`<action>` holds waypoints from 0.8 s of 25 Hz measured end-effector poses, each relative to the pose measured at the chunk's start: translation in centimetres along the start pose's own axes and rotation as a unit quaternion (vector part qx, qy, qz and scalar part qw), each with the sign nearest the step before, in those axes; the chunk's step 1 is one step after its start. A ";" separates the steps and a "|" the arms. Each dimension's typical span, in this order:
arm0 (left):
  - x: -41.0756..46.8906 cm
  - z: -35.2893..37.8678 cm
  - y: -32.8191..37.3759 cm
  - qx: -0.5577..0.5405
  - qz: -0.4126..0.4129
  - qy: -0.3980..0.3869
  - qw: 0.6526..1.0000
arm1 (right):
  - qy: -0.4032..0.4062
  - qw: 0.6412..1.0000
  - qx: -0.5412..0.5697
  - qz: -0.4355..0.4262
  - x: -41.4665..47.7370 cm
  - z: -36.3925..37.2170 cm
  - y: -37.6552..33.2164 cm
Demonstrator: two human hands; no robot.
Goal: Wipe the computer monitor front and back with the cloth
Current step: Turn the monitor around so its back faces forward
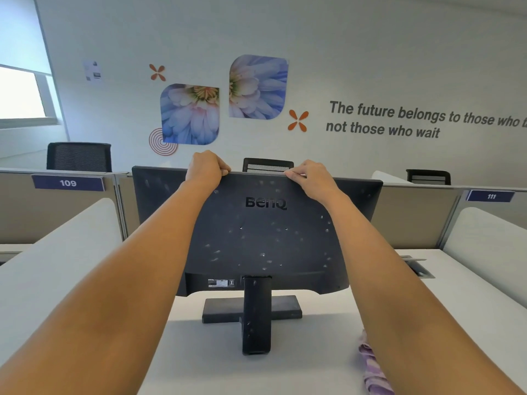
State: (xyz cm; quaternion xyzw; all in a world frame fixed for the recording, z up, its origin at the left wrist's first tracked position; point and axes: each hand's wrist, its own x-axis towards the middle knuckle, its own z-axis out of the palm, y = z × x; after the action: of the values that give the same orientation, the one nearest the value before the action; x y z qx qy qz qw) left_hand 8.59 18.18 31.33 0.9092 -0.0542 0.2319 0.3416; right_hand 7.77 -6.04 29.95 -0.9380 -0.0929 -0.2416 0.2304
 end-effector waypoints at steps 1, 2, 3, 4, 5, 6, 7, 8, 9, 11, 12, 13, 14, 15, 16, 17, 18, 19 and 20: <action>-0.1 0.0 0.0 0.001 0.000 0.005 1.000 | -0.008 1.000 -0.014 -0.003 0.2 0.1 0.0; -0.3 -0.1 -0.1 0.001 -0.002 0.011 1.000 | -0.014 1.000 -0.022 -0.006 0.5 0.1 -0.1; -0.4 -0.2 -0.3 -0.001 -0.004 0.017 1.000 | -0.018 1.000 -0.024 -0.008 0.6 0.2 -0.2; -0.4 -0.3 -0.5 -0.006 -0.005 0.023 1.000 | -0.020 1.000 -0.022 -0.007 0.7 0.3 -0.3; -0.6 -0.3 -0.6 -0.011 -0.005 0.027 1.000 | -0.020 1.000 -0.017 -0.004 0.7 0.4 -0.4; -0.8 -0.2 -0.6 -0.018 -0.002 0.030 0.999 | -0.014 1.000 -0.010 0.000 0.5 0.5 -0.4; -1.0 0.0 -0.7 -0.024 0.004 0.033 0.999 | -0.004 1.000 -0.004 0.001 0.1 0.6 -0.3; -1.3 0.3 -0.8 -0.025 0.013 0.040 0.999 | 0.012 1.000 -0.008 -0.006 -0.5 0.8 -0.2; -1.8 0.6 -0.9 -0.020 0.026 0.046 0.998 | 0.032 0.999 -0.026 -0.022 -1.2 1.2 -0.1; -3.1 1.3 -1.5 0.028 0.073 0.057 0.995 | 0.074 0.992 -0.080 -0.060 -2.8 2.1 0.4; -3.9 1.8 -1.9 0.065 0.105 0.058 0.991 | 0.090 0.988 -0.103 -0.068 -3.6 2.6 0.6; -4.6 2.4 -2.3 0.096 0.131 0.062 0.985 | 0.098 0.985 -0.123 -0.067 -4.5 3.1 0.9; -5.4 3.0 -2.8 0.116 0.145 0.066 0.980 | 0.101 0.983 -0.141 -0.060 -5.3 3.7 1.3; -6.2 3.8 -3.2 0.127 0.150 0.070 0.978 | 0.100 0.981 -0.157 -0.052 -6.3 4.2 1.7; -7.3 4.6 -3.7 0.132 0.151 0.072 0.977 | 0.098 0.979 -0.172 -0.046 -7.3 4.8 2.2; -8.3 5.7 -4.2 0.134 0.153 0.068 0.977 | 0.097 0.977 -0.183 -0.044 -8.4 5.3 2.7; -9.7 6.8 -4.6 0.136 0.156 0.063 0.976 | 0.096 0.976 -0.190 -0.040 -9.6 5.8 3.3; -10.9 7.9 -5.1 0.139 0.158 0.059 0.976 | 0.091 0.976 -0.195 -0.034 -10.6 6.4 3.9; -12.3 9.0 -5.5 0.143 0.156 0.056 0.976 | 0.080 0.976 -0.200 -0.024 -11.7 6.9 4.6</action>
State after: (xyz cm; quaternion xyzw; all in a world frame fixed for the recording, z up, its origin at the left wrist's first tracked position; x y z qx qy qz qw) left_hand 2.57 15.84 16.50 0.9146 -0.1429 0.3379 0.1701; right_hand 1.75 -7.52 16.97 -0.9402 -0.0459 -0.3352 0.0388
